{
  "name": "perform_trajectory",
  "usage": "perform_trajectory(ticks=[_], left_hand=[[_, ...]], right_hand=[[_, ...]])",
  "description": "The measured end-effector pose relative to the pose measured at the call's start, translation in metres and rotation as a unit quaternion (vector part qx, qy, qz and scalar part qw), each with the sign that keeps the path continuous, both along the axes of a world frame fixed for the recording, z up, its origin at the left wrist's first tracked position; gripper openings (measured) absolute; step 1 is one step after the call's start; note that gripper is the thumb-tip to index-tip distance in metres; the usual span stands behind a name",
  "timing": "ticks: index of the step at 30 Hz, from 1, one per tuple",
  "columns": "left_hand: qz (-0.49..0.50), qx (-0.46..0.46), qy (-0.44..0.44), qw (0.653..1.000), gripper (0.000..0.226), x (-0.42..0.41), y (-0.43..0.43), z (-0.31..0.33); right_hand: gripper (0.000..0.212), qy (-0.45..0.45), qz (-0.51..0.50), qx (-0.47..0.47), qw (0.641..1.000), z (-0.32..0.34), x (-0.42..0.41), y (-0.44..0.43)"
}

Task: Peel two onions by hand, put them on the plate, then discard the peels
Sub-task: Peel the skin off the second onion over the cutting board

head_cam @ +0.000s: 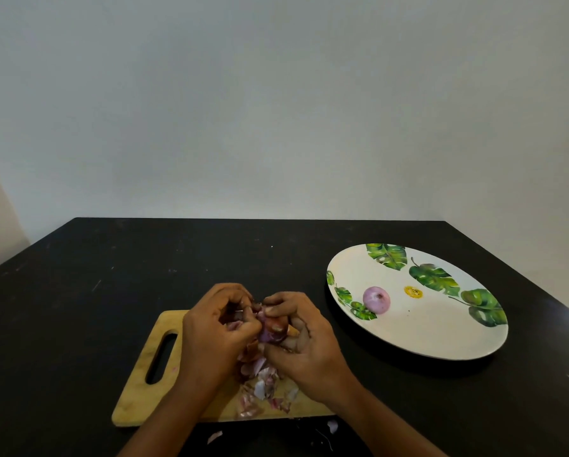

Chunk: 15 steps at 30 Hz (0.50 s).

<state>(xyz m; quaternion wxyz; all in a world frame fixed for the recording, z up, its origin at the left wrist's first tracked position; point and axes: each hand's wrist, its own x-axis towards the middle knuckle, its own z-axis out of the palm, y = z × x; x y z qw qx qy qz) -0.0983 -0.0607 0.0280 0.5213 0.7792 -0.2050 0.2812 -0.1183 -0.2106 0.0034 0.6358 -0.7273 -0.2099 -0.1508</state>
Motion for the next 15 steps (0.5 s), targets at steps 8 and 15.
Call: perform_trajectory(ticks=[8,15], left_hand=[[-0.060,-0.047,0.046,0.996,0.016,-0.0024,-0.0038,0.0001],[-0.093,-0.022,0.046,0.994,0.016,-0.0014,-0.0039,-0.0018]], right_hand=[[0.042,0.027,0.002,0.068,0.997,-0.0017,0.0033,-0.0043],[0.045,0.026,-0.002,0.066,0.997,-0.0005,0.0023,-0.0024]])
